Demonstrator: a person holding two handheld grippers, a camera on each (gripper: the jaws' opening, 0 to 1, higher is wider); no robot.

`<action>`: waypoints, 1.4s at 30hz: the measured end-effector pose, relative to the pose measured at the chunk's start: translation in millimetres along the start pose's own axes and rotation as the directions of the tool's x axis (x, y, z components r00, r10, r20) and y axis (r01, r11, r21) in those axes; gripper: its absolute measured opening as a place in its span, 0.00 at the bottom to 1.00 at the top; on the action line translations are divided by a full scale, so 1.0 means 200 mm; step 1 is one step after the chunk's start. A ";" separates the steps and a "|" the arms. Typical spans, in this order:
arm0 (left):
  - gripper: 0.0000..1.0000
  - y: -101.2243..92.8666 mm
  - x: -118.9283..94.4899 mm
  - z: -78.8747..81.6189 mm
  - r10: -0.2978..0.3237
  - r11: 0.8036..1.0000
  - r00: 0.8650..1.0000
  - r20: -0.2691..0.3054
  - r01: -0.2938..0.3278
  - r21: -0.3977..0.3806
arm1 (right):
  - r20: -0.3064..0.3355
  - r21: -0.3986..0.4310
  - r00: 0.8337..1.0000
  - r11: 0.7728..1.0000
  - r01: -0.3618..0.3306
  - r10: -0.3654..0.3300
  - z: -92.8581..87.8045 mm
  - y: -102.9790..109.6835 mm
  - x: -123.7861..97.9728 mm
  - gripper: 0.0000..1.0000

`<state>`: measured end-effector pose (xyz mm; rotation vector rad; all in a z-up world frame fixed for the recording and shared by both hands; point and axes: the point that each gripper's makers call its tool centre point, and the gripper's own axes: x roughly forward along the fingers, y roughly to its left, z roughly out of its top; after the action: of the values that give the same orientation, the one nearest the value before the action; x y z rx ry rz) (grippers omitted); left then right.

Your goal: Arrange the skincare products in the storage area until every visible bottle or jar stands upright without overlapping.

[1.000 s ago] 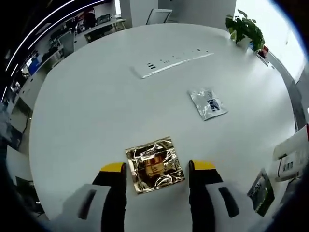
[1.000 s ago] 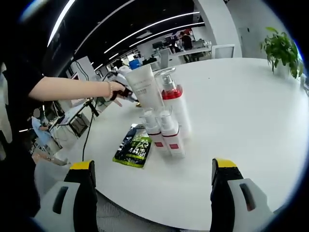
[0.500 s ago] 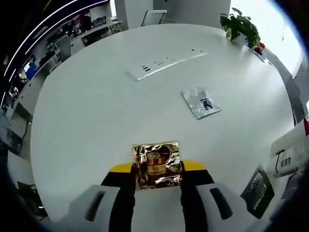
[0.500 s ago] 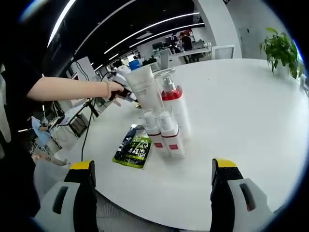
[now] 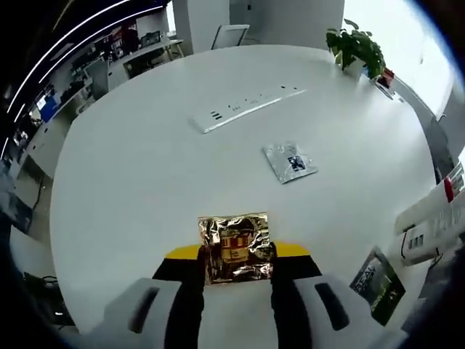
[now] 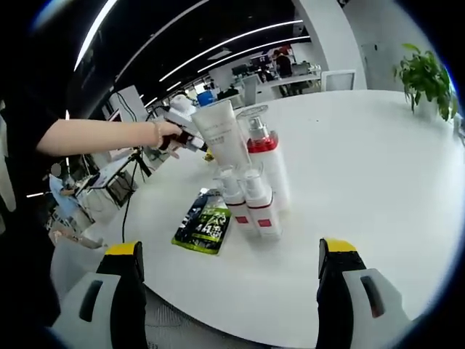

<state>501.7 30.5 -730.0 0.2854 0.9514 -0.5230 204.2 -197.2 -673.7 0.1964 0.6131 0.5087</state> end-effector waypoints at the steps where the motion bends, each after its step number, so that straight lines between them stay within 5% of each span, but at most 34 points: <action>1: 0.31 0.01 0.00 0.00 0.000 1.000 1.000 0.003 0.000 0.003 | 0.001 -0.002 1.000 1.000 -0.002 0.002 0.00 0.00 0.00 1.00; 16: 0.31 -0.08 -0.19 -0.14 -0.008 1.000 0.999 0.036 0.008 -0.002 | 0.000 -0.037 1.000 0.999 -0.027 0.027 0.01 0.04 0.00 1.00; 24: 0.29 -0.08 -0.27 -0.13 -0.001 0.999 0.998 0.071 0.004 -0.044 | 0.005 -0.049 0.999 0.998 -0.033 0.033 0.01 0.05 0.00 1.00; 42: 0.29 -0.23 -0.57 -0.25 0.001 0.999 0.990 0.141 0.006 -0.046 | 0.024 -0.085 0.998 0.995 -0.050 0.053 0.03 0.09 -0.02 0.96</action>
<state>388.8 48.1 -662.4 0.2027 0.8259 -0.5158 198.1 -183.8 -662.4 0.1390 0.5613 0.5799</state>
